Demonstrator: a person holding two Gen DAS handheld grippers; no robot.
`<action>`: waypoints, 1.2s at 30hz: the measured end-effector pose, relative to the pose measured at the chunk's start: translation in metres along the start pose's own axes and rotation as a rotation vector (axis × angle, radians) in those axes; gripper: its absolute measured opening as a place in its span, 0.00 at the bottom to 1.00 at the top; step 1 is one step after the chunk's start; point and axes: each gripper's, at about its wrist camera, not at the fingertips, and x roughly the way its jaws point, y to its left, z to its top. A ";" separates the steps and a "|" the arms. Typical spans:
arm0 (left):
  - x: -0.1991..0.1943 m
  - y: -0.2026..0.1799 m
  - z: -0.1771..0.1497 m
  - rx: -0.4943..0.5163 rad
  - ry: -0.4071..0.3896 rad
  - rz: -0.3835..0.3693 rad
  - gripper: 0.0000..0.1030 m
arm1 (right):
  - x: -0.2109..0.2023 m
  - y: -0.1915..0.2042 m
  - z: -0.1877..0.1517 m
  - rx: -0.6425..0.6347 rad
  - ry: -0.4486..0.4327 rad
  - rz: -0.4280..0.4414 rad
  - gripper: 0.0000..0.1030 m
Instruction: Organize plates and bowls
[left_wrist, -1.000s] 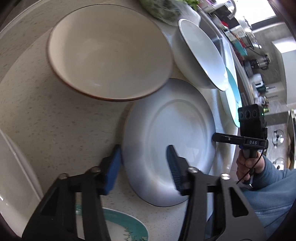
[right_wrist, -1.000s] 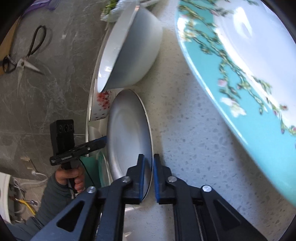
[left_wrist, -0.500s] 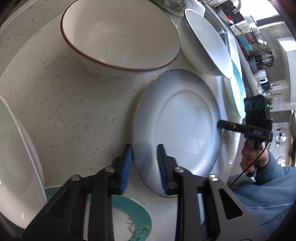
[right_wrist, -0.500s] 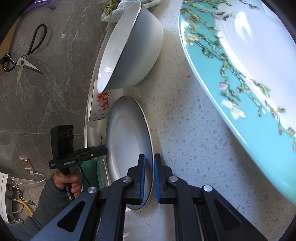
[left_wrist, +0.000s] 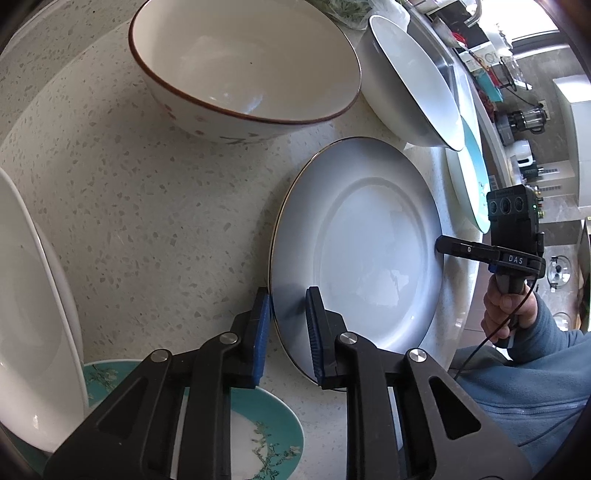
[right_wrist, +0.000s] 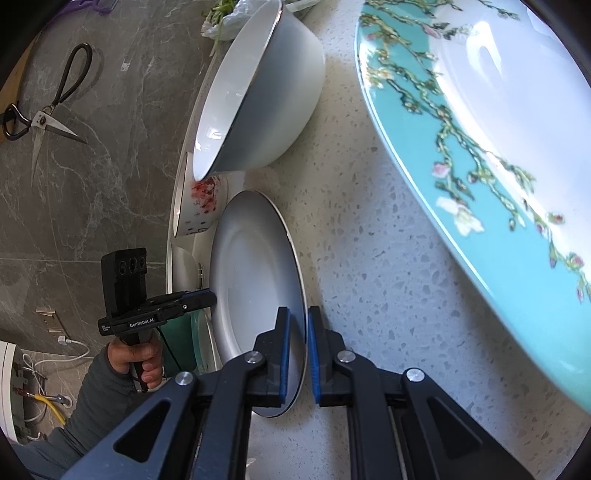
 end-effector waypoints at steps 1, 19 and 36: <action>0.000 -0.001 0.000 0.001 0.001 0.003 0.16 | 0.000 0.000 0.000 0.003 0.001 -0.001 0.11; 0.002 -0.014 -0.002 0.009 0.002 0.019 0.16 | -0.004 0.010 0.003 0.012 -0.007 -0.013 0.12; -0.009 -0.052 -0.059 -0.059 -0.045 0.044 0.17 | -0.044 0.027 -0.011 -0.074 0.064 0.000 0.12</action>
